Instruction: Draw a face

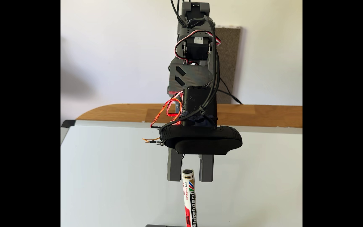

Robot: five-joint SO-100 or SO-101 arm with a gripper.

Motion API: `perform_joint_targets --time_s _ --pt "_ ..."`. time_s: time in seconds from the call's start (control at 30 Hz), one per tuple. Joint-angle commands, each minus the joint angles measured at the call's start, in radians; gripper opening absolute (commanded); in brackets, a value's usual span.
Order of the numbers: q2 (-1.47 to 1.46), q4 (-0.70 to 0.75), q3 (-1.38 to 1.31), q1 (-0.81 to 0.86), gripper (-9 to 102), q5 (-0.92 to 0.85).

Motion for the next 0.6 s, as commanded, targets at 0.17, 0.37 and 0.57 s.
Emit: perform_joint_targets --time_s 0.17,0.37,0.57 --pt "0.029 0.018 -0.054 0.012 98 0.003" --pt "0.029 0.021 -0.054 0.012 98 -0.012" --pt "0.026 0.025 -0.052 0.021 98 -0.012"
